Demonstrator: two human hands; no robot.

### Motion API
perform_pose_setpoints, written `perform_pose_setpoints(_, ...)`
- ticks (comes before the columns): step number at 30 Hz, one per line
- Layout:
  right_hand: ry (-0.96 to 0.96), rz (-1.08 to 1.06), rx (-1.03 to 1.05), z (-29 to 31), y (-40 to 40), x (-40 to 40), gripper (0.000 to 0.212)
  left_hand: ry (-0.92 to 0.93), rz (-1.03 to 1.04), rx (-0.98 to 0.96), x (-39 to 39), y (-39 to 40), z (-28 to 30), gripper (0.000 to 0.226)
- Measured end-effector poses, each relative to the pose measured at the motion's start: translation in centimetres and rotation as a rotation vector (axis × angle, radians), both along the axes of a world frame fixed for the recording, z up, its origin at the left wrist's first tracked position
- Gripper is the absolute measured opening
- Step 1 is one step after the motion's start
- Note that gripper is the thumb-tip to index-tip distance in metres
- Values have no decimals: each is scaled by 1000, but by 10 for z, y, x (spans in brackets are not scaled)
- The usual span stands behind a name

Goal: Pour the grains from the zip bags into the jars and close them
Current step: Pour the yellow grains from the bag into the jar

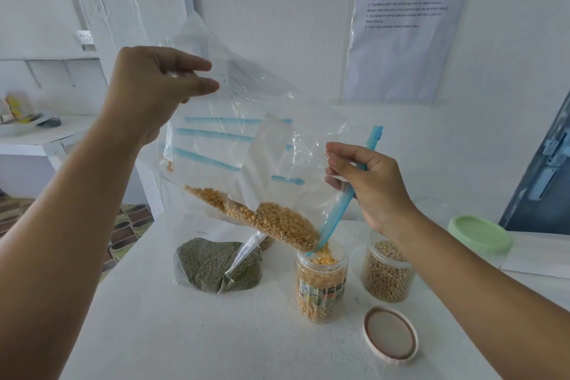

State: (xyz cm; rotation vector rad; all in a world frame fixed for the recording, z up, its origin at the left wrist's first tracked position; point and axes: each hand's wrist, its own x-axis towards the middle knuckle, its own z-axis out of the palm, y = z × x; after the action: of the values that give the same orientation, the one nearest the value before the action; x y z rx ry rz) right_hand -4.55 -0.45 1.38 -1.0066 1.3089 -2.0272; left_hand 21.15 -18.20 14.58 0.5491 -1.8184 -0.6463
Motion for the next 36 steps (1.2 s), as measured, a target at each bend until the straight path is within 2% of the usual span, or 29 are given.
perform_pose_setpoints(10, -3, -11, 14, -2, 1, -2, 22, -1, -16, -13, -6, 7, 1, 26)
perform_pose_setpoints(36, -7, -27, 31, -4, 4, 2, 20, -8, -11, -15, -11, 17, 2, 27)
